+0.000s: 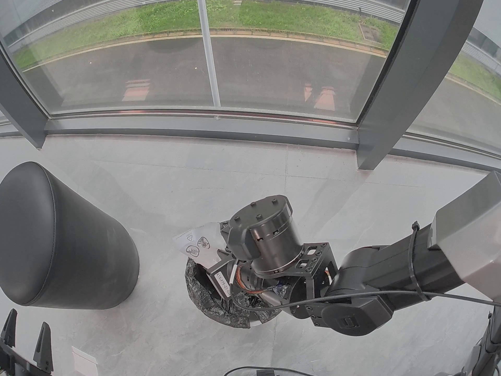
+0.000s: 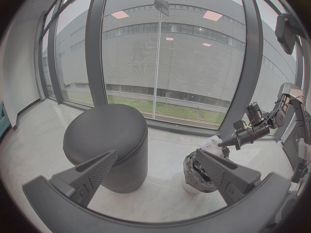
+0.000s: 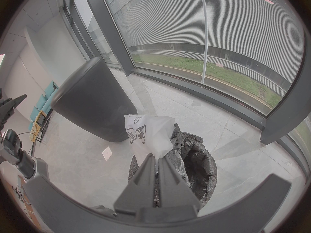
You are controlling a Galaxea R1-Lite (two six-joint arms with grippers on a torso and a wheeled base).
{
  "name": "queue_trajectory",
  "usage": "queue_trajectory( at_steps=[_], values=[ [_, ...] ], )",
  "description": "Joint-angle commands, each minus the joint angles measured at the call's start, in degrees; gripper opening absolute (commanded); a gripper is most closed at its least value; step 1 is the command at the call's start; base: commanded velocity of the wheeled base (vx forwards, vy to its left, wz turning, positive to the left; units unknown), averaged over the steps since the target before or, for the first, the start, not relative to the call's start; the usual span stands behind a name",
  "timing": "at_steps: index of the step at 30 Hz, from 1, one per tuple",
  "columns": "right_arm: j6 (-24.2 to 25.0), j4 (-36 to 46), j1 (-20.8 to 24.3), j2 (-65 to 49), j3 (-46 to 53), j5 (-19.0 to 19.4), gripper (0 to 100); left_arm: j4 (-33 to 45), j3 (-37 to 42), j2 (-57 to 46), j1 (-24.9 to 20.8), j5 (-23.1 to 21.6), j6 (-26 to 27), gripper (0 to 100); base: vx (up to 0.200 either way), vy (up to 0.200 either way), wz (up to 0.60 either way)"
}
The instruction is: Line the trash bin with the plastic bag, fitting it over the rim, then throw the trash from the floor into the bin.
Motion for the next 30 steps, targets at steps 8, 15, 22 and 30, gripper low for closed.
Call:
queue_trajectory(
  at_steps=[8, 15, 22, 30],
  values=[
    [0.1, -0.1, 0.0, 2.7, -0.3, -0.1, 0, -0.2, 1.0, -1.0, 0.0, -10.9, -0.9, 100, 0.000, 0.000, 0.00],
    [-0.1, -0.1, -1.6, 4.3, -1.0, -0.1, 0, -0.7, 1.0, -1.0, 0.0, -14.9, -4.8, 100, 0.000, 0.000, 0.00],
    [-0.1, -0.1, -1.7, 4.1, -0.9, -0.1, 0, -0.5, 1.0, -1.0, 0.0, -8.0, -3.5, 100, 0.000, 0.000, 0.00],
    [-0.7, -0.1, -4.1, 5.8, -2.0, -0.3, 0, -0.2, 1.0, -1.0, 0.0, -5.8, -1.6, 100, 0.000, 0.000, 0.00]
  ],
)
